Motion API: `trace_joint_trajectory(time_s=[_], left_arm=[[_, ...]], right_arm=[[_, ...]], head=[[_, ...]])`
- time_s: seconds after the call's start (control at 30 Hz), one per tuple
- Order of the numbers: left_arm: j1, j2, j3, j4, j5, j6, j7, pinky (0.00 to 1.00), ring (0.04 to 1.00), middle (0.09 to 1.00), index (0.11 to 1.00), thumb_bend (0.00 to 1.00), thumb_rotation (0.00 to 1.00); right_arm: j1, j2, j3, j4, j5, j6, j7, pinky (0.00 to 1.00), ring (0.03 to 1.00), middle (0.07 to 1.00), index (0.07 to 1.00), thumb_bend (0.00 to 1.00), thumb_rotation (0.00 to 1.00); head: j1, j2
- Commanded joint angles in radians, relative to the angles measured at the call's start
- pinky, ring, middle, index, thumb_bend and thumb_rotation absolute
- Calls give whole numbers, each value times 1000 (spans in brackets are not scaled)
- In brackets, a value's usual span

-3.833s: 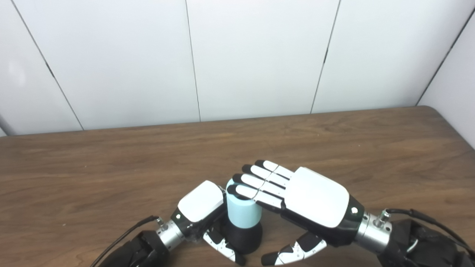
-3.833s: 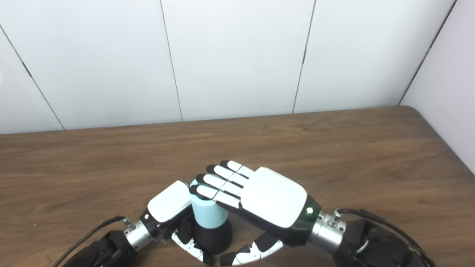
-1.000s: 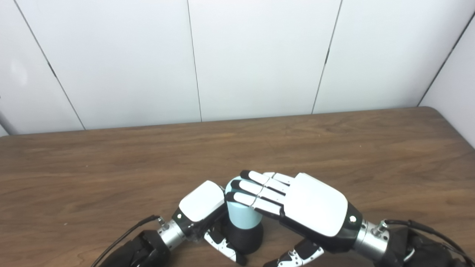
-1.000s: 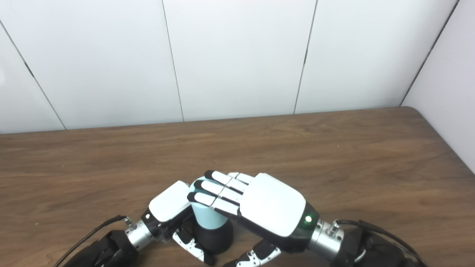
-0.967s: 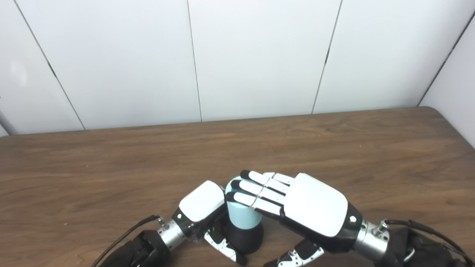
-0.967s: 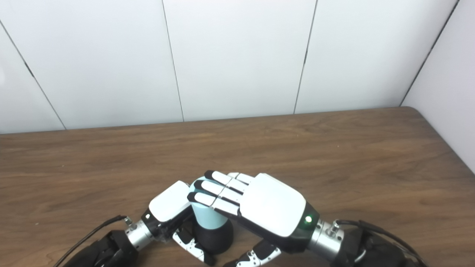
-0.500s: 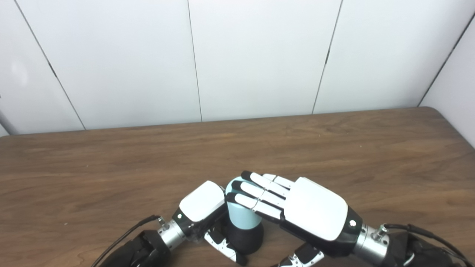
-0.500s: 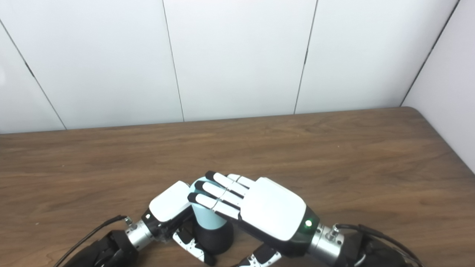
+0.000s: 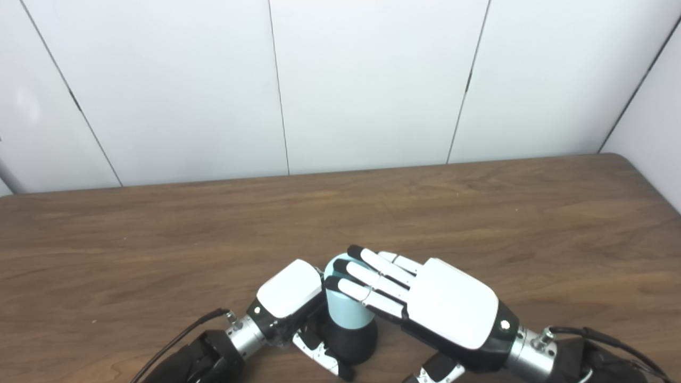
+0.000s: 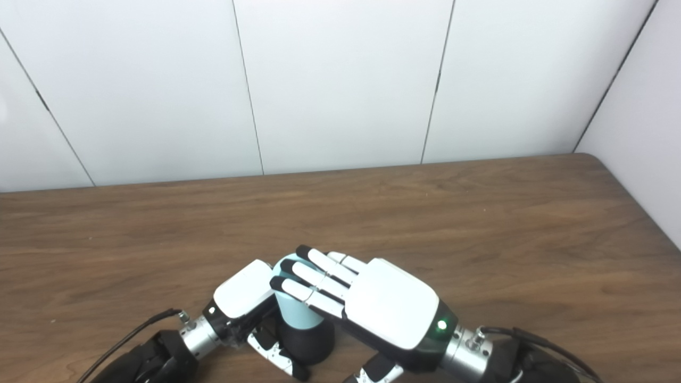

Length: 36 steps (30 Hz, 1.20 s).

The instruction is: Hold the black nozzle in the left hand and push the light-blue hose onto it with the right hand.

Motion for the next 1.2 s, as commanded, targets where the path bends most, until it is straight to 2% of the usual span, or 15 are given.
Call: trace_joint_trajectory(time_s=[0.0,0.47,0.73,0.97,1.17], left_arm=[[53,5,-20,26,9,13,-31,94,146,207,482,520,42],[53,8,-22,26,6,12,-26,98,146,207,482,519,42],[53,6,-21,25,4,12,-29,97,144,201,482,519,42],[53,6,-19,26,7,12,-30,92,140,201,482,519,42],[50,8,-27,30,12,12,-18,90,141,200,482,520,42]], right_arm=[[39,-37,34,45,-44,2,104,895,964,973,936,557,821],[48,-39,44,46,-41,8,96,874,945,950,909,563,748],[44,-41,45,43,-39,12,99,895,955,957,915,560,764],[44,-36,44,50,-28,5,75,856,937,941,899,573,723],[44,-24,37,52,-9,6,35,869,963,967,925,656,795]], head=[[-2,2],[-2,2],[-1,2],[-2,1],[-2,1]])
